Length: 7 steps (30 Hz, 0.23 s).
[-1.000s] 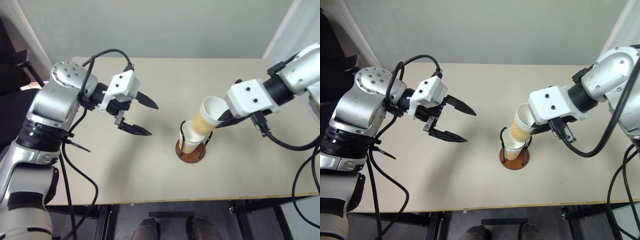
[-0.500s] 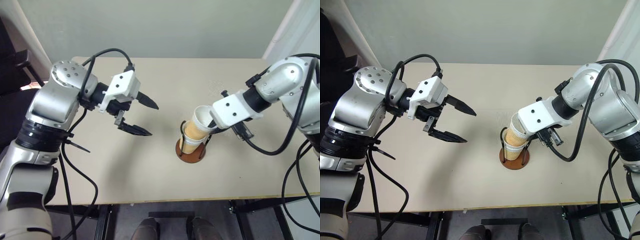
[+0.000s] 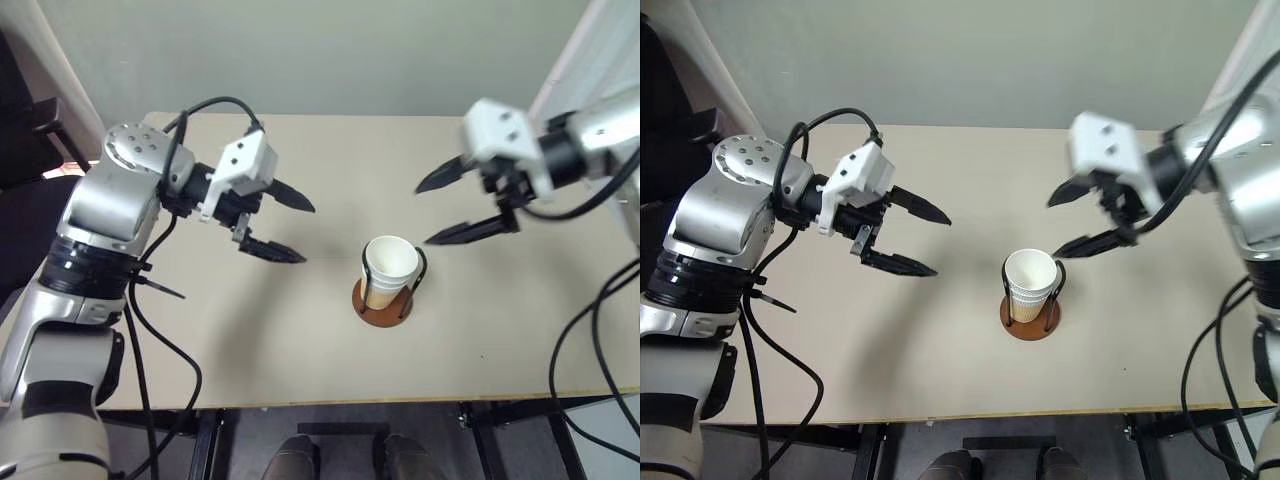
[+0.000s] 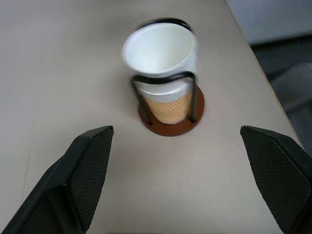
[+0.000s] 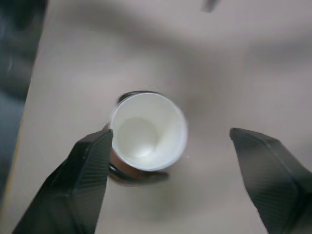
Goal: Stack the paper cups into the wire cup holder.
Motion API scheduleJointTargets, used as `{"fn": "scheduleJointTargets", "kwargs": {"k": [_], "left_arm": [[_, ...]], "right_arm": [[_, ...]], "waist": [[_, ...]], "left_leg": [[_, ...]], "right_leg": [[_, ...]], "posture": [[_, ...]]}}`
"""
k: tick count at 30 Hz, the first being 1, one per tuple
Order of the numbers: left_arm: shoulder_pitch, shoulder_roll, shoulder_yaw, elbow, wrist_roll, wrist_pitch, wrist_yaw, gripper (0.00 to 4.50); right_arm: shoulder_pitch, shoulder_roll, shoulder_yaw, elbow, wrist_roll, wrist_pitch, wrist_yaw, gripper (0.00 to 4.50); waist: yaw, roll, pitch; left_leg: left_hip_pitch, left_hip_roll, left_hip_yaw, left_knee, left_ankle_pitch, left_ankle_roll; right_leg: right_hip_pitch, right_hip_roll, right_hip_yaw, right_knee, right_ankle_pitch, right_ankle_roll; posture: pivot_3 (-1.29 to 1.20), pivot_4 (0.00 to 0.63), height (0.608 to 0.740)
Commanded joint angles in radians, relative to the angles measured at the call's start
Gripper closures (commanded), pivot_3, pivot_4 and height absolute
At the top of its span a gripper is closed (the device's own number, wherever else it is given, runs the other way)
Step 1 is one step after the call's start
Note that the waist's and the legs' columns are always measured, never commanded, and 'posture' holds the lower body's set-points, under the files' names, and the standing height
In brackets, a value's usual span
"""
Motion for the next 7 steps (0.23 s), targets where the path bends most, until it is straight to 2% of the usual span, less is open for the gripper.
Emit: {"fn": "scheduleJointTargets", "kwargs": {"k": [1, 7], "left_arm": [[-0.02, 0.017, 0.089, 0.057, -0.007, 0.044, 0.055, 0.0], [0.063, 0.061, 0.155, 0.15, 0.029, 0.045, 0.136, 0.0]], "right_arm": [[0.075, -0.05, -0.153, 0.012, 0.067, 0.116, -0.074, 0.71], [0.336, -0.078, -0.331, -0.068, 0.106, 0.174, -0.225, 0.71]], "waist": [[-0.001, 0.0, 0.0], [0.0, 0.0, 0.0]], "left_leg": [[0.0, 0.0, 0.0, -0.001, 0.0, 0.0], [0.003, 0.001, 0.0, -0.009, 0.003, -0.006]], "right_leg": [[0.0, 0.0, 0.0, 0.0, 0.0, 0.0], [-0.002, 0.0, 0.0, 0.0, 0.0, 0.0]], "posture": [[0.0, 0.15, 0.74], [0.0, 0.15, 0.74]]}}
